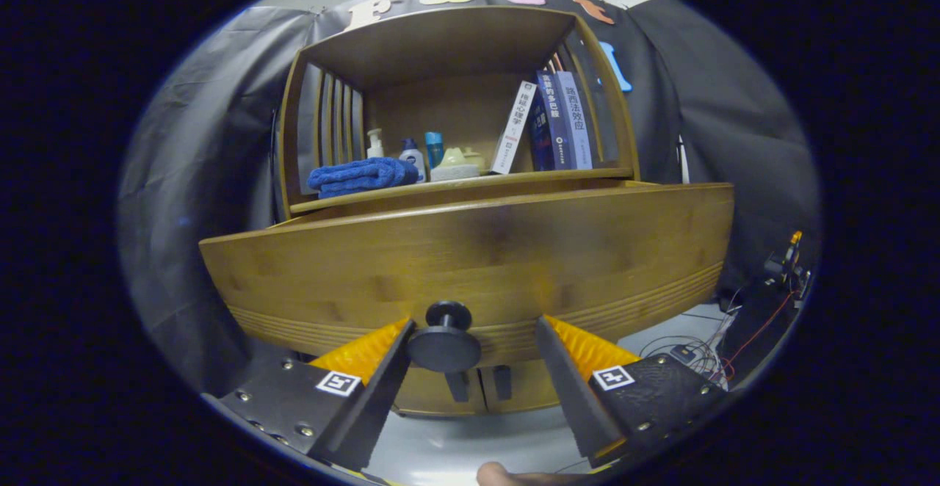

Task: Pull open the drawer, take out the items inside it, and place them on the countertop above the cabinet.

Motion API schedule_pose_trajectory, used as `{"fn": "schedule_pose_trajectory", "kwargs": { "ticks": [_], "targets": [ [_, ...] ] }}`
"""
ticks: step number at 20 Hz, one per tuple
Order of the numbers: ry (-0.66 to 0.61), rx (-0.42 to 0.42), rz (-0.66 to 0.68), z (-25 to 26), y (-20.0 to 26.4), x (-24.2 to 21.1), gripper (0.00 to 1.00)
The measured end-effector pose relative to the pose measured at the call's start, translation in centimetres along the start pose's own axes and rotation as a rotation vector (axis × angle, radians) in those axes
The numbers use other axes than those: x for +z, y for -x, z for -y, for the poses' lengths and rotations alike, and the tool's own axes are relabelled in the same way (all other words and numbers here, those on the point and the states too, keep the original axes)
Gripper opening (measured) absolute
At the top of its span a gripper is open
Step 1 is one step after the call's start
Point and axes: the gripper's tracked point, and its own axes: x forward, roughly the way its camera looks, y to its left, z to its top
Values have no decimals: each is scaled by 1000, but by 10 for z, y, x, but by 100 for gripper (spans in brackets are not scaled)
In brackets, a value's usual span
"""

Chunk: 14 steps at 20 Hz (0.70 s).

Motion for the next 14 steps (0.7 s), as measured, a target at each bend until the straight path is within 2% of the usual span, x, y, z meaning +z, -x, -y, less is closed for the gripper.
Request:
{"fn": "schedule_pose_trajectory", "kwargs": {
  "ticks": [14],
  "targets": [
    [56, -47, -30, -26, -85, 25, 98]
  ]
}}
